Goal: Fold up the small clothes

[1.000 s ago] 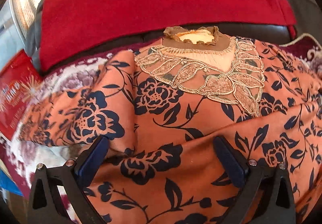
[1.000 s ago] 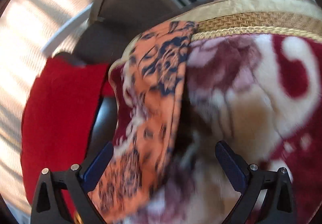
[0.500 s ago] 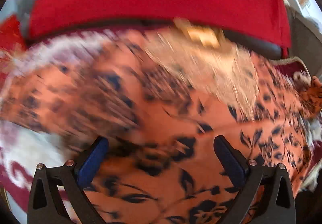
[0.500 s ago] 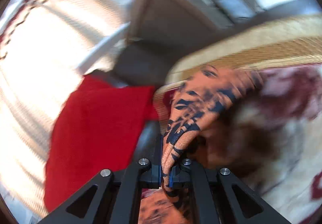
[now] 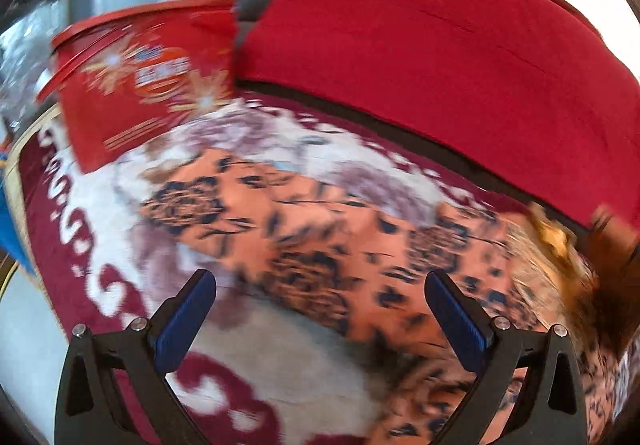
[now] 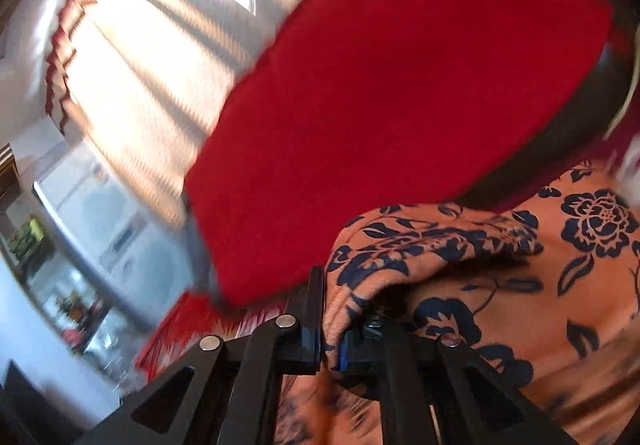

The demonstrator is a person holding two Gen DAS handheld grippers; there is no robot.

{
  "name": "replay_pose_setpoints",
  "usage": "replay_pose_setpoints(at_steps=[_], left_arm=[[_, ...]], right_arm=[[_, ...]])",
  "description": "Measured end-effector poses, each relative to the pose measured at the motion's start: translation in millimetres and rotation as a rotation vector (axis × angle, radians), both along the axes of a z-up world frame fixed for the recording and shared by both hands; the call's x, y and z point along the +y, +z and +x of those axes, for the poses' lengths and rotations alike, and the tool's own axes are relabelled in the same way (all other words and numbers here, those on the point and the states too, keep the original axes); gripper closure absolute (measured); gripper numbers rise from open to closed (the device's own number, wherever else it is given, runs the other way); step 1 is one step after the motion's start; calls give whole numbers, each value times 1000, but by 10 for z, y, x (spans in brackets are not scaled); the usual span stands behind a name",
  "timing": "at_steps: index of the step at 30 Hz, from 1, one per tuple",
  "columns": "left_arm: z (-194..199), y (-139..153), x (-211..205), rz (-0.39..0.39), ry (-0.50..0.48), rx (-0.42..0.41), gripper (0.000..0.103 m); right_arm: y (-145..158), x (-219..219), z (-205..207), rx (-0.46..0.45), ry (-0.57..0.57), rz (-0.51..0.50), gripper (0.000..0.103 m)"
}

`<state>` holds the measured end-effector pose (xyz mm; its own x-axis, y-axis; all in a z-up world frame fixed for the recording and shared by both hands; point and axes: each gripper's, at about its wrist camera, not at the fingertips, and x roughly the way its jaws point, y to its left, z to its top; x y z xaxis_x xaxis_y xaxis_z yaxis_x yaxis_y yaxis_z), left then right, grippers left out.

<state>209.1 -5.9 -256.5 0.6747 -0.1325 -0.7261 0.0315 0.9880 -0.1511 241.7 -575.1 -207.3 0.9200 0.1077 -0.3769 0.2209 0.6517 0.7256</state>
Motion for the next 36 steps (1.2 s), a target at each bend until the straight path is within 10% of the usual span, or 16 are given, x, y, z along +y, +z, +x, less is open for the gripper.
replay_pose_setpoints(at_steps=[3,5,7,8,14,22,25,29,31,36], left_arm=[[41,-12,315,-13,87,-6,0],[79,-33,513,-27,144,0,0],[118,-67,754,-57,205,8,0],[148,-81,777,-63,225,12,0],[203,-180,1222,-139,357,20,0],[288,-305,1388,-205,424,50,0],[316,-342,1363,-210,410,65,0],[322,-339,1429,-225,410,62,0],[318,-353,1503,-267,405,68,0],[286,-372,1691,-307,439,71,0]], right_arm=[[-361,480,263,166,125,95,85],[-550,674,165,196,176,140,65],[-608,772,-121,142,205,157,19],[-664,851,-283,113,210,151,17],[-520,522,-921,150,140,-58,18],[-939,426,-872,171,73,156,34],[-721,612,-686,77,158,204,34],[-155,1049,-728,-89,279,-13,34],[-178,1068,-786,1,227,-77,34],[-799,810,-996,191,53,165,34]])
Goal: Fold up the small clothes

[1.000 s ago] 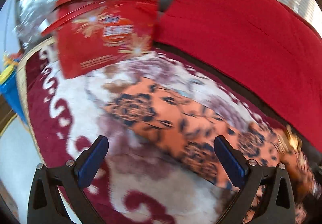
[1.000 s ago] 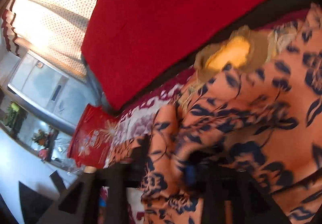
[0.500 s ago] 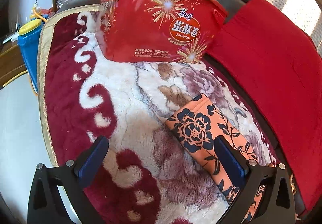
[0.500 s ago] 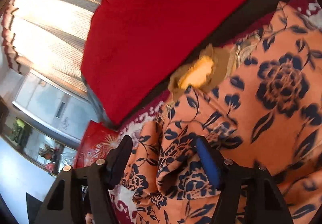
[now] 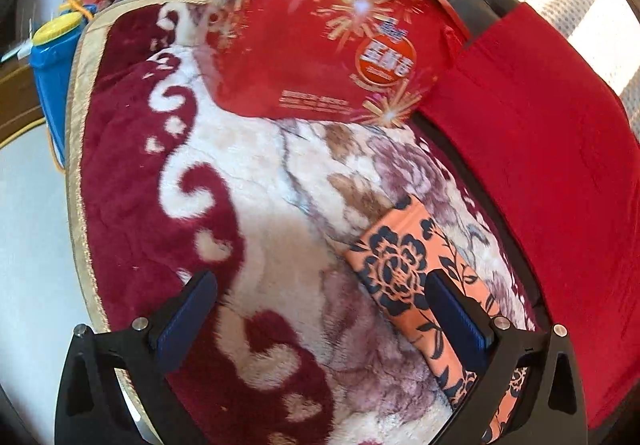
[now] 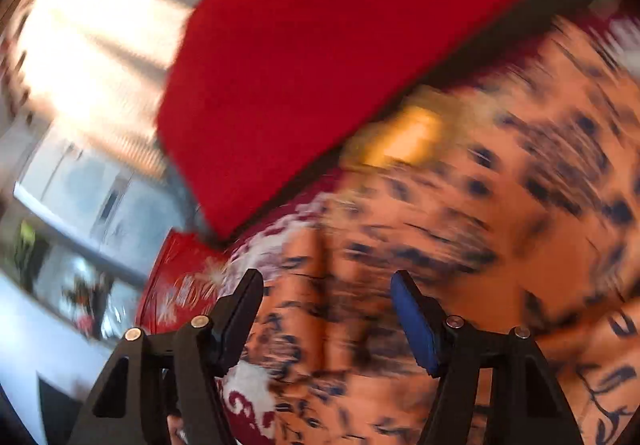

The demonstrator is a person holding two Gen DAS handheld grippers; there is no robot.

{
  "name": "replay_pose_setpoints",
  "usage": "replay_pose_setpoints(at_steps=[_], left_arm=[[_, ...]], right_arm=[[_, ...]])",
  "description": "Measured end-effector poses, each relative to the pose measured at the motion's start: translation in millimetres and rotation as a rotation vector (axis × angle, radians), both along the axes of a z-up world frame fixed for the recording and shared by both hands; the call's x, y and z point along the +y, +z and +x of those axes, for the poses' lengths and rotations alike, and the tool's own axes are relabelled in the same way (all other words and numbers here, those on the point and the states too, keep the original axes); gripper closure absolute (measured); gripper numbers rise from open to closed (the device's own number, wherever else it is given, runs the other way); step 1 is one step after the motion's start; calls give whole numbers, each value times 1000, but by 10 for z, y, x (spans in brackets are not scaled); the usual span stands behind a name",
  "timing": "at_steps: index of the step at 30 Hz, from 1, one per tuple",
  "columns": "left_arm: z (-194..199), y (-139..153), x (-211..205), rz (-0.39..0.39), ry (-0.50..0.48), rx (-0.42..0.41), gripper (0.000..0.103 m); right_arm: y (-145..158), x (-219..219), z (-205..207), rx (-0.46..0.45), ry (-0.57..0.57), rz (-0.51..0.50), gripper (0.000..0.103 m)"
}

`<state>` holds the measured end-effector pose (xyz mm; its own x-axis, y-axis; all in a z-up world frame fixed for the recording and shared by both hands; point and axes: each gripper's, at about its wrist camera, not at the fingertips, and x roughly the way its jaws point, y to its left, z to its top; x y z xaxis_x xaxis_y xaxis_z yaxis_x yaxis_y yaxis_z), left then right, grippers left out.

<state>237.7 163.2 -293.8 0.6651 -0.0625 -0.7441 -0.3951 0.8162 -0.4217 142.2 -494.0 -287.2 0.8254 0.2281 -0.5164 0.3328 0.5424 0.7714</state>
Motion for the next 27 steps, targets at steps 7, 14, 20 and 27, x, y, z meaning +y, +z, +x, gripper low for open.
replay_pose_setpoints(at_steps=[7,14,20,27], left_arm=[[135,-109,-76,-73,-40,37,0],[499,-54,-300,-116,-168,-43,39],[746,-96,-343,-152,-243,-83,70],[527,-119,-195,-263,-226,-76,44]], right_arm=[[-189,327,168,68,-19,89,33],[-198,487,195,-21,1,148,33],[-294,497,188,-28,-37,195,33],[-406,555,376,-24,-43,163,35]])
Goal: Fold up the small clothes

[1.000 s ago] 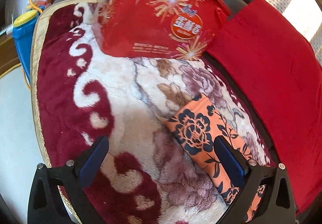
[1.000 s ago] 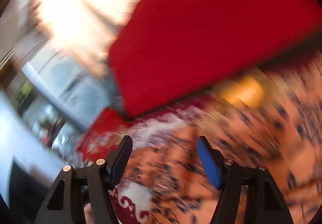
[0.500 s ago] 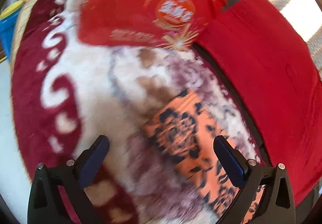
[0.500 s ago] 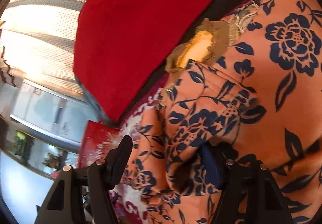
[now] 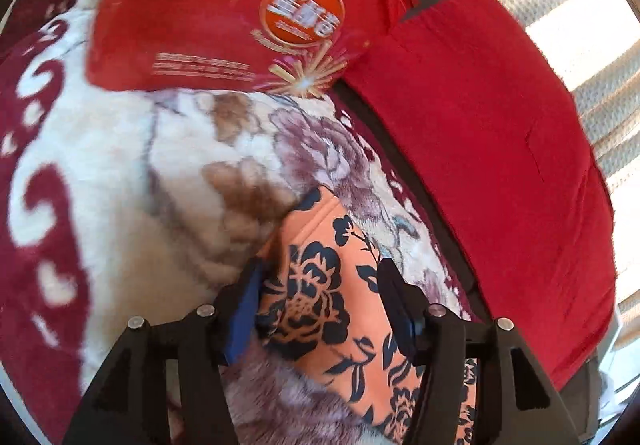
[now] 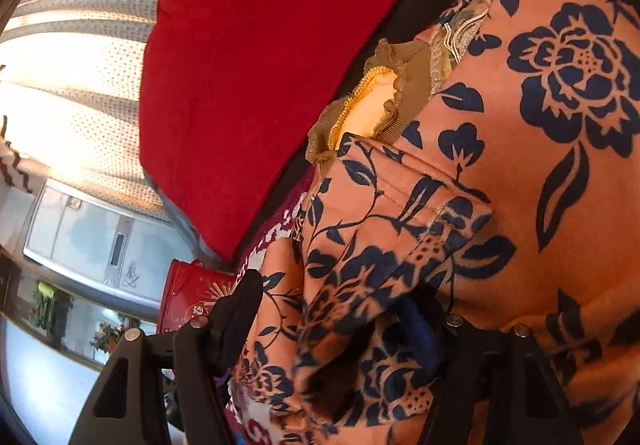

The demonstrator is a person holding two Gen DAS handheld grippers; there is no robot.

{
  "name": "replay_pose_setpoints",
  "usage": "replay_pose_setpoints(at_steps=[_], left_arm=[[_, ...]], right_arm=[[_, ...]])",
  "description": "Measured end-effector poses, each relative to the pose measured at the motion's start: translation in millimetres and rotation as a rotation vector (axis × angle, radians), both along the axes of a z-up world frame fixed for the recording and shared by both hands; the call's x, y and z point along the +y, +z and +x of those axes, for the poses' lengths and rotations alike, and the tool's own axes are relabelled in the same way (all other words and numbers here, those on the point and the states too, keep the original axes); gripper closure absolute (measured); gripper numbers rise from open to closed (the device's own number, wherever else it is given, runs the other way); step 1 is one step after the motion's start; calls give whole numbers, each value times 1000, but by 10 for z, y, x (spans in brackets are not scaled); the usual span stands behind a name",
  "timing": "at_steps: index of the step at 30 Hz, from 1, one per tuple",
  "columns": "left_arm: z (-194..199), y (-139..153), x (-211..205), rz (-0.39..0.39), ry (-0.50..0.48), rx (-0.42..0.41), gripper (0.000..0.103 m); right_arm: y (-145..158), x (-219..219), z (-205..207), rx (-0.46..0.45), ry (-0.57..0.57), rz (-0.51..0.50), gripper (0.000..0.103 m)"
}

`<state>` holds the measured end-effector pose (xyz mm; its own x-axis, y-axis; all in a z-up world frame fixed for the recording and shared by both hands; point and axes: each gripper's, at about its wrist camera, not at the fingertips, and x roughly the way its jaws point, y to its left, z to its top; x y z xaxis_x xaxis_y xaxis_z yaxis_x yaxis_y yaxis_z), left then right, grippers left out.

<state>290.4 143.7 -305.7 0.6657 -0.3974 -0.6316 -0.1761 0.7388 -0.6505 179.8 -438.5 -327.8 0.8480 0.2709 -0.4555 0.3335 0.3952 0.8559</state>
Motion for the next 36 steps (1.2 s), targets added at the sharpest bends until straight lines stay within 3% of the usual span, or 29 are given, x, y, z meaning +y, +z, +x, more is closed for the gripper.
replay_pose_setpoints(at_steps=[2,7,11,14,15,16,17,20,23,26,28,31,33,36], left_arm=[[-54,-7,43,-27,-3,0,44],[-218,-68,5,-19,21,73,42],[-80,-18,-238,116,7,73,40],[51,-29,-292,98,17,52,41],[74,-37,-289,80,15,44,60],[120,-60,-295,44,5,30,90],[153,-80,-306,14,-15,26,95],[186,-46,-373,28,-45,-4,94],[79,218,-338,87,-30,-146,95],[-83,495,-213,252,66,-266,95],[-194,585,19,292,181,-303,95],[-241,521,310,280,274,-268,95],[-240,470,407,273,295,-244,95],[-328,499,465,306,340,-250,95]], right_arm=[[-22,29,-58,-43,-6,-18,35],[31,278,-117,-112,28,-233,35],[15,270,-124,-133,25,-219,35],[18,294,-117,-136,25,-227,35],[20,303,-109,-135,25,-231,35],[15,307,-102,-136,26,-231,35],[2,309,-98,-139,26,-229,35],[-10,316,-88,-133,26,-223,35],[81,261,-69,-107,40,-166,33],[224,141,-90,-134,13,-97,32],[385,116,-52,-137,13,-127,32],[588,202,73,-151,74,-163,32],[751,334,141,-209,132,-166,32],[913,613,256,-257,257,-202,32]])
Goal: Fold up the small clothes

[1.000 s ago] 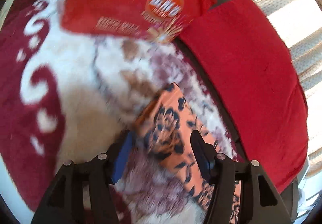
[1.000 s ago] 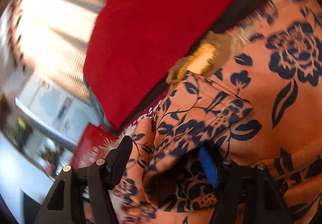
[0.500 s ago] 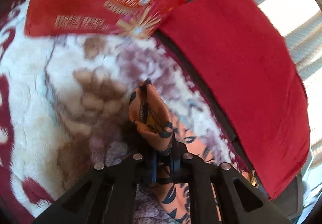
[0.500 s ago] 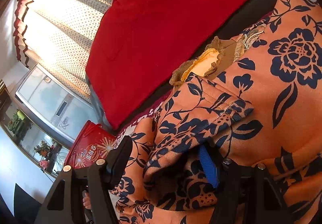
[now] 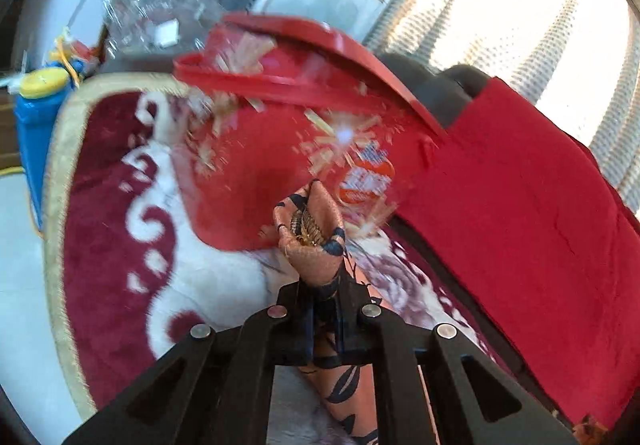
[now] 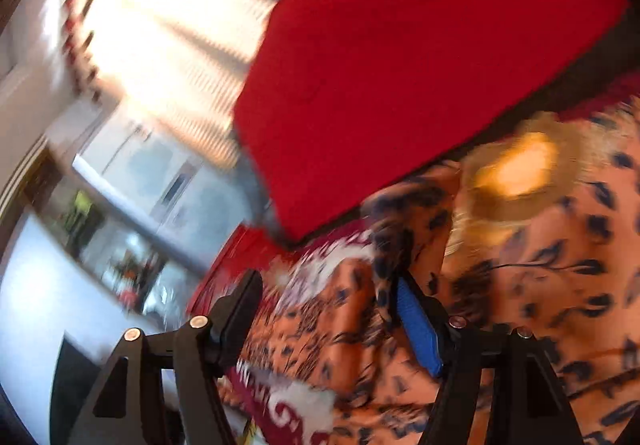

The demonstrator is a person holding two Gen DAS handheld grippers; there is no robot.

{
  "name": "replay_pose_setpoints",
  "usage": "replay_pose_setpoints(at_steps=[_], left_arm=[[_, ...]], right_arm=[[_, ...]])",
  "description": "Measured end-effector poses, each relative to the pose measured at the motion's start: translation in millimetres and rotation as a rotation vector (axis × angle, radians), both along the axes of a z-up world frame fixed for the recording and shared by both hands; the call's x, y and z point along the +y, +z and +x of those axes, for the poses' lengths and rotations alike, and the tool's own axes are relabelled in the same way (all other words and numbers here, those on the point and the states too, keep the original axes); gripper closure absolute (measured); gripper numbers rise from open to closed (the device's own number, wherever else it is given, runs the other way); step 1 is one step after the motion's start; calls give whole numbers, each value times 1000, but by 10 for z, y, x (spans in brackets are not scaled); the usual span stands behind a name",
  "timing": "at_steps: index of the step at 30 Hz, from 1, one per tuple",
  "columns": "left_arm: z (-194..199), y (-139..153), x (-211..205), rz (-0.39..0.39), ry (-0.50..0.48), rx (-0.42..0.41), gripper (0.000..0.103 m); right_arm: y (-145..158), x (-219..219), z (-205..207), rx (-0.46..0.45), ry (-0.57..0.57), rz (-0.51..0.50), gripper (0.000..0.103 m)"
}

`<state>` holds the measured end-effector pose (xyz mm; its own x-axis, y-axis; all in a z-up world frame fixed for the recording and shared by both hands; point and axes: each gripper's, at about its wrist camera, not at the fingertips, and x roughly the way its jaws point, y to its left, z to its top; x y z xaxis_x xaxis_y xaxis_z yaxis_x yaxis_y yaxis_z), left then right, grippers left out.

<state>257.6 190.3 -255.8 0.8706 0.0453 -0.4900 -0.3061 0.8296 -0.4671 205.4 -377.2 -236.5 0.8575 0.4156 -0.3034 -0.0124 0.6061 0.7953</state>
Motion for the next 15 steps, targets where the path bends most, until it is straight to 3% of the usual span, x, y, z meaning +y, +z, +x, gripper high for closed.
replay_pose_setpoints(at_steps=[3,6,11,14,15], left_arm=[[-115,86,37,38,67,-33,95],[-149,142,24,61,76,-52,95],[-168,240,-21,78,59,-78,95],[-208,287,-42,83,50,-92,95],[-224,300,-41,80,45,-96,95]], right_arm=[[1,174,33,4,86,-7,32],[-87,194,-15,47,67,-54,32],[-422,180,87,205,42,-91,34],[-706,370,276,370,98,-227,43],[-703,436,297,380,107,-299,45]])
